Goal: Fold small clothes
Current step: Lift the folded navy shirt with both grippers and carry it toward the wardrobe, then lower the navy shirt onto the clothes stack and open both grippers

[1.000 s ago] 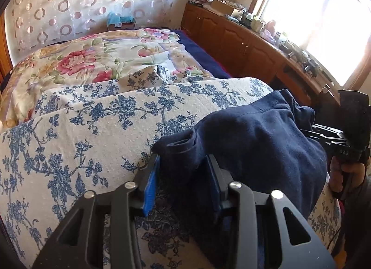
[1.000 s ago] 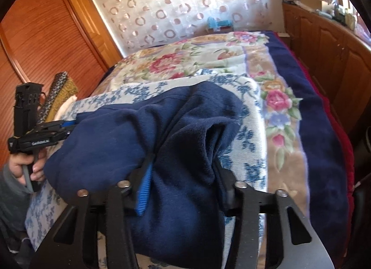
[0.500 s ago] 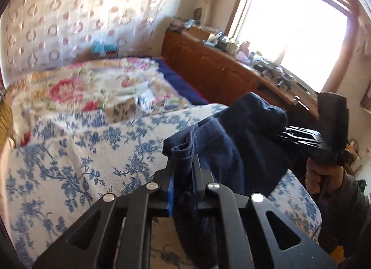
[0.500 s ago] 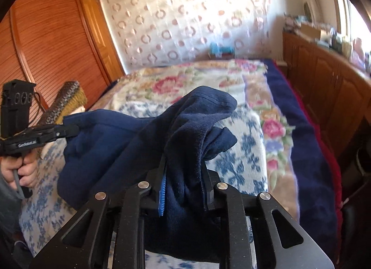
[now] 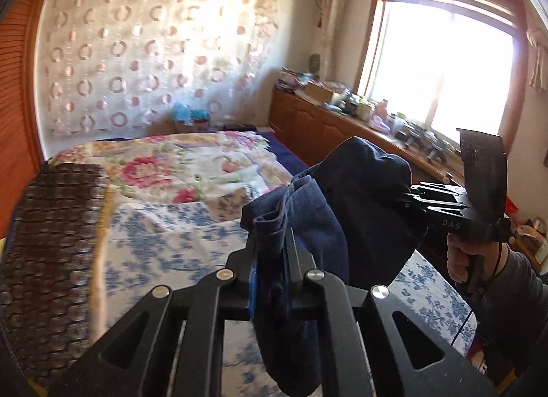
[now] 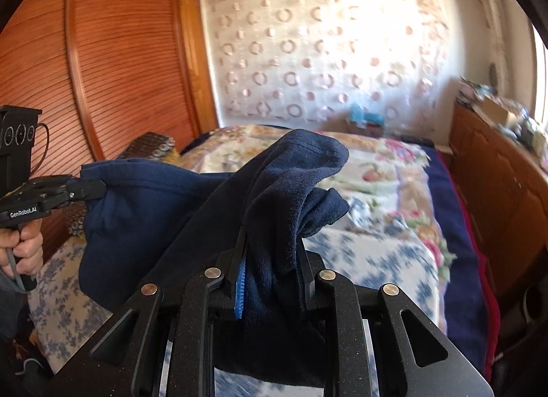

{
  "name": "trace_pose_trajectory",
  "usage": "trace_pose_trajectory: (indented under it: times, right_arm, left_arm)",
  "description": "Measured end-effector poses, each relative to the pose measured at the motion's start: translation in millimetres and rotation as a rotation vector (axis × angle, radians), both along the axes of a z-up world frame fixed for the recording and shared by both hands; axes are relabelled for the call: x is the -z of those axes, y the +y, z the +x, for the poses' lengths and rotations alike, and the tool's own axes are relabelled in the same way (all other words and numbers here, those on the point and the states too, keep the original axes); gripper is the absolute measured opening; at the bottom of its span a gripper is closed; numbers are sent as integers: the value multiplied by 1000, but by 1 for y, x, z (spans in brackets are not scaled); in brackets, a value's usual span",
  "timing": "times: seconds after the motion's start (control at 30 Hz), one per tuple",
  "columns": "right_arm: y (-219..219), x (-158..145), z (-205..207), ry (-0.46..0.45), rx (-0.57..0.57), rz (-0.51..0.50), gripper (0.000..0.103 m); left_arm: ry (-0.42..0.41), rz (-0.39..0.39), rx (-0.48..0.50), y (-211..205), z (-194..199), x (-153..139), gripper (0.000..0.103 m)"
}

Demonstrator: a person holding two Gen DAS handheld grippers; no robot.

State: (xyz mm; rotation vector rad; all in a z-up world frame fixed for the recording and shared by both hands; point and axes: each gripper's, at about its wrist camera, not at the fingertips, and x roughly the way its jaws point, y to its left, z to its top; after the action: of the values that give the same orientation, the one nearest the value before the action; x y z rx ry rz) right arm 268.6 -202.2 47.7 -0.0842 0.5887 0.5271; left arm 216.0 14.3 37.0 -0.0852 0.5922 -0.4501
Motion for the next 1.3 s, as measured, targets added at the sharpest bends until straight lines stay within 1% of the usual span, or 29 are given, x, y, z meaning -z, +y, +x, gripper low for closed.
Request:
trace_pose_trajectory:
  times: [0.17,0.33,0.47,0.6,0.7,0.83,0.93,1.0,1.1,1.13,1.2,1.3]
  right_arm:
    - [44,-13,9,-31,-71,-25,19]
    - [94,-30,22,-67,-151,-49,19]
    - [136,-45,29,-105,-214,-69,19]
    - [179,-55,40,-130,-274,-90,19]
    - [211,-58,54,-133,-315,-104,19]
    - [261,-54,76,-142,-378,-145,19]
    - [299,-49,94,-154,-414,-168,19]
    - [318,-42,103,-147,-438,-172,19]
    - [357,-25,117,-140,-487,-201,19]
    - [362,-21,120,-136,-495,-213,19]
    - [383,-8,127,-131,-508,-257,19]
    - [402,4,140,-105,-522,-258,19]
  left_arm:
    - [-27,-11,-66,40,-11,-4,8]
    - [-85,-27,-140,85,-27,-12,8]
    - [-118,-38,-205,120,-34,-14,8]
    - [-137,-60,-281,156,-35,-9,8]
    - [-141,-87,-337,180,-37,1,8]
    - [-151,-110,-404,203,-43,19,8]
    - [-135,-145,-445,218,-46,35,7]
    - [-123,-156,-471,228,-48,43,8]
    - [-75,-159,-500,238,-47,59,7]
    - [-65,-159,-507,239,-48,62,8]
    - [-46,-168,-529,246,-51,73,7]
    - [-20,-168,-557,252,-53,87,7]
